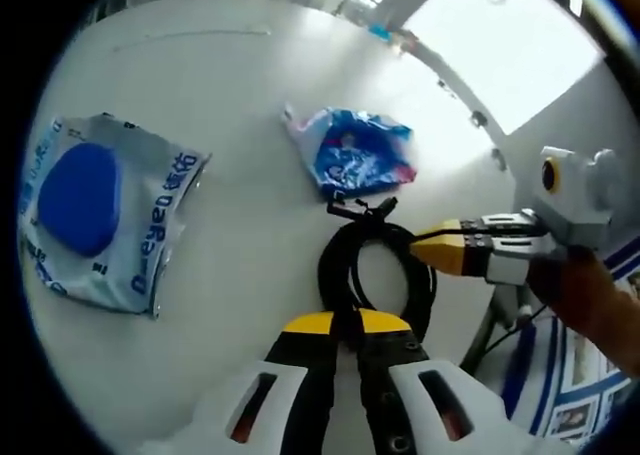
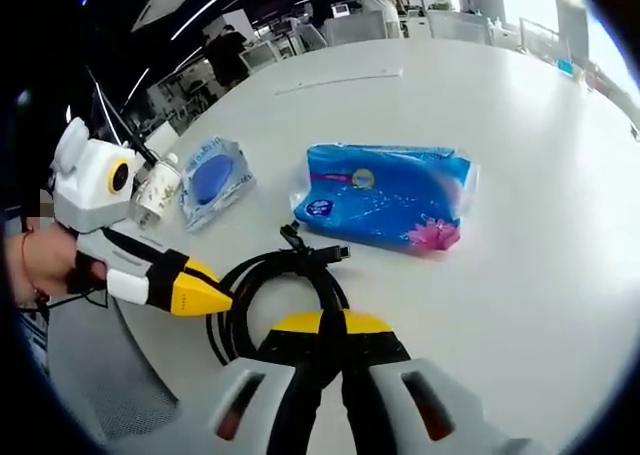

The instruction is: Arrange the tabletop items into an orderly group along one side of the table until the central work area is clear of visible clutter.

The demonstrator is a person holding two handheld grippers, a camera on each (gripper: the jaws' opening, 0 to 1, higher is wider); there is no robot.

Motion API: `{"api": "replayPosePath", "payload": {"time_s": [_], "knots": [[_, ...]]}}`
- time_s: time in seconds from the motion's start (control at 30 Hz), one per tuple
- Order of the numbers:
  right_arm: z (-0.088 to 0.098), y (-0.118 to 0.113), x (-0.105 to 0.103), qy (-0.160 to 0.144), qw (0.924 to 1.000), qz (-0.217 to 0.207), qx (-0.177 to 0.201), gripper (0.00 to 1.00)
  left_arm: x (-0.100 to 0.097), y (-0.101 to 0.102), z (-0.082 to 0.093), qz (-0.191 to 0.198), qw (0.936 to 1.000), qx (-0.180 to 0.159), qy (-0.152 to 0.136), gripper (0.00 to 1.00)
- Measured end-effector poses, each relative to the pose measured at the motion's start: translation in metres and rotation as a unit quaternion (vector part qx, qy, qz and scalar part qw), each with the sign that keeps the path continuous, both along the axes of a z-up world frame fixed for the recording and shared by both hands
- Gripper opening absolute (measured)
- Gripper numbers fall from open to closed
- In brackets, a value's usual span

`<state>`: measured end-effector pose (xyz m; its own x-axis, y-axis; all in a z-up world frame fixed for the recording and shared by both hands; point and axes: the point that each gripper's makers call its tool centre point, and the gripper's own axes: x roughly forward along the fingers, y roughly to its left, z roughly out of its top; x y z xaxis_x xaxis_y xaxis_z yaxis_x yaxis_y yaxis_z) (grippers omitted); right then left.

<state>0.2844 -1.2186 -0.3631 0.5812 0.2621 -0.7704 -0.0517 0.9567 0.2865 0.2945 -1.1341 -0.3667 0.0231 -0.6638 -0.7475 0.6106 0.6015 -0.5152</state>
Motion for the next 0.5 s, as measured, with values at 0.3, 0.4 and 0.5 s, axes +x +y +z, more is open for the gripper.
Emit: {"api": "replayPosePath", "payload": {"time_s": [0.3,0.4,0.5], "knots": [[-0.0023,0.0008,-0.0010,0.001,1.0000,0.001,-0.002,0.06,0.0001,0.0013,0.0000,0.006,1.0000,-0.002,-0.001,0.06],[-0.0019,0.0013,-0.0010,0.001,1.0000,0.001,-0.003,0.06,0.0013,0.0038,-0.0014,0.009,1.0000,0.001,-0.002,0.09],[-0.0016,0.0009,-0.0003,-0.001,1.0000,0.000,-0.003,0.07,0.0016,0.0041,-0.0007,0.008,1.0000,-0.001,-0.004,0.09]]}}
